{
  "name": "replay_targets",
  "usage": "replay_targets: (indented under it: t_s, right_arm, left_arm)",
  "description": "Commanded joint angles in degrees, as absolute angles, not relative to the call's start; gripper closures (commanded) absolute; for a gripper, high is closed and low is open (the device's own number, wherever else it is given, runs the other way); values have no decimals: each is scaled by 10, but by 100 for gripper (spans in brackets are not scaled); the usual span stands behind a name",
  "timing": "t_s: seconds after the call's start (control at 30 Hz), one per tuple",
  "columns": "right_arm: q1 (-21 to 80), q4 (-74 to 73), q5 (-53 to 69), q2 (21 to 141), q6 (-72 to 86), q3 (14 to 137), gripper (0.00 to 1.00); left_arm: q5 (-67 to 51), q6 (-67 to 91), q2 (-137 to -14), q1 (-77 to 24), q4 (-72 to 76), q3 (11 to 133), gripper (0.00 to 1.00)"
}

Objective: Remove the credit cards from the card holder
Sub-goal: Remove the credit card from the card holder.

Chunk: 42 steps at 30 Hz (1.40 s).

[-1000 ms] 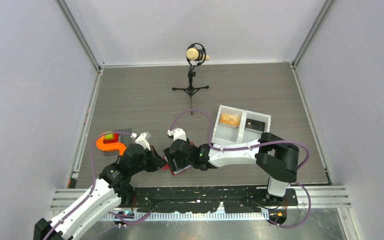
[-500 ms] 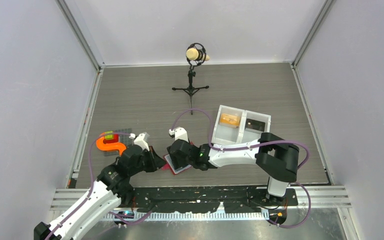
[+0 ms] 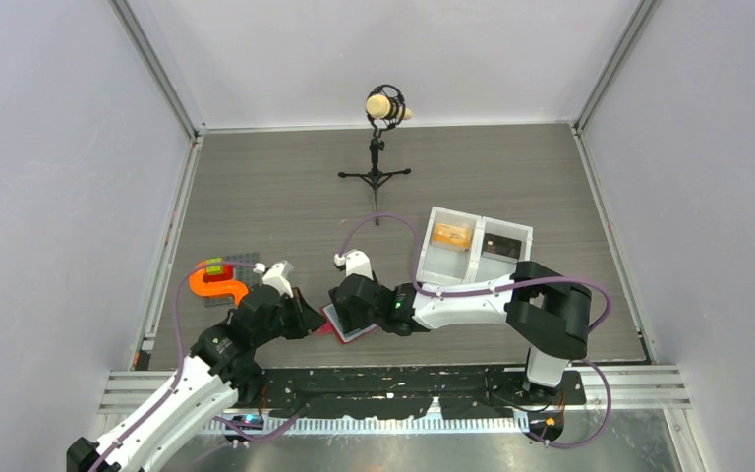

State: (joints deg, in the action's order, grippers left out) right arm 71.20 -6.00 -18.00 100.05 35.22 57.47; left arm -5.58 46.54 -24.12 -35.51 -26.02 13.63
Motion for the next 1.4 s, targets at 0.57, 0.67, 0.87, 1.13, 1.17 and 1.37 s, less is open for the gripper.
replay_targets:
  t_s: [0.57, 0.67, 0.87, 1.13, 1.17, 1.37]
  right_arm:
    - [715, -44, -164, 1005, 346, 586, 30]
    - [715, -39, -159, 999, 347, 585, 29]
    - [715, -32, -155, 1004, 339, 585, 29]
    - [715, -27, -148, 1000, 337, 585, 30]
    - [715, -27, -147, 1000, 336, 587, 29]
    - [715, -27, -143, 1003, 334, 591, 26]
  left_arm:
    - [-48, 469, -236, -352, -257, 154, 100]
    - [-48, 469, -236, -352, -257, 154, 100]
    - [-48, 469, -236, -352, -256, 152, 100]
    - [-45, 468, -238, -352, -255, 152, 100]
    - [-46, 468, -239, -352, -254, 151, 100]
    - [-47, 467, -238, -352, -256, 153, 100]
